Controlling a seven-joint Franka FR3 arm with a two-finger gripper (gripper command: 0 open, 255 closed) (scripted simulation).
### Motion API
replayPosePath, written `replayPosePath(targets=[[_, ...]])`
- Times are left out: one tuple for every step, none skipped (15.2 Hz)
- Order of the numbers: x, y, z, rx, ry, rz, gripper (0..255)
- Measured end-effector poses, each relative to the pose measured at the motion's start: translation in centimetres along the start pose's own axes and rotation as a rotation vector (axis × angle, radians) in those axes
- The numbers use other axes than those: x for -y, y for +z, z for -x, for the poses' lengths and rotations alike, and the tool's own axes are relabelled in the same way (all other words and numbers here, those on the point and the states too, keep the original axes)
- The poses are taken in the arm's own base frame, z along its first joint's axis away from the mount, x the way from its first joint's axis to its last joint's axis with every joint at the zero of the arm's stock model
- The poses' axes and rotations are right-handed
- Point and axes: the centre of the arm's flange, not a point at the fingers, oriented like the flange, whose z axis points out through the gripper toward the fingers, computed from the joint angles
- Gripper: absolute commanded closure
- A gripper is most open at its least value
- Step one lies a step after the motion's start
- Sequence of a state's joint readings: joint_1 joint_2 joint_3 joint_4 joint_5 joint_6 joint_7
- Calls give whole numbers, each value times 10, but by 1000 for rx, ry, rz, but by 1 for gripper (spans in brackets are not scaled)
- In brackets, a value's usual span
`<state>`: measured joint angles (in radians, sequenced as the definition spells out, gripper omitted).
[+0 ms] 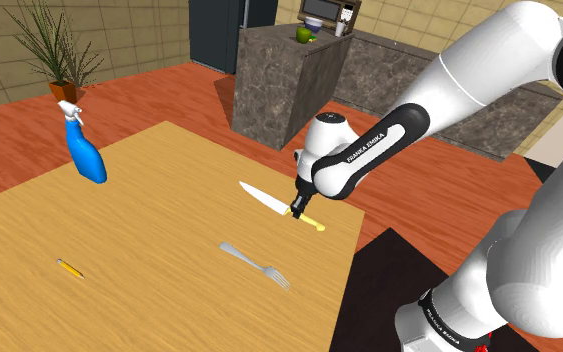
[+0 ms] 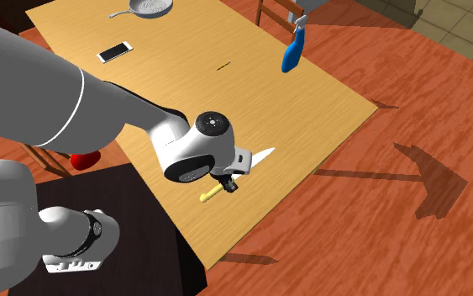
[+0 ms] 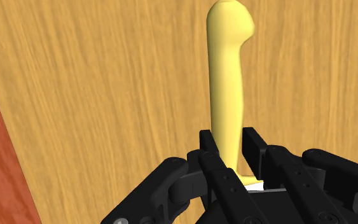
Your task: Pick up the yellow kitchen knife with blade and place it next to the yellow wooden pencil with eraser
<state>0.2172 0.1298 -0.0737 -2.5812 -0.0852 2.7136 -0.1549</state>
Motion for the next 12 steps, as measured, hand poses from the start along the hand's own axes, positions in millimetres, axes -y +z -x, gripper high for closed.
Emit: replayPosePath(targets=[[0,0,0,0,0,0,255],[0,0,0,0,0,0,255],[0,0,0,0,0,0,255],[0,0,0,0,0,0,255],[0,-3,0,0,0,0,255],[0,-7,1,0,0,0,255],[0,-10,0,0,0,0,255],[0,-16,0,0,0,0,255],[0,-22,0,0,0,0,255],[0,-26,1,0,0,0,255],[-1,-31,1,0,0,0,255],[-2,-37,0,0,0,0,255]])
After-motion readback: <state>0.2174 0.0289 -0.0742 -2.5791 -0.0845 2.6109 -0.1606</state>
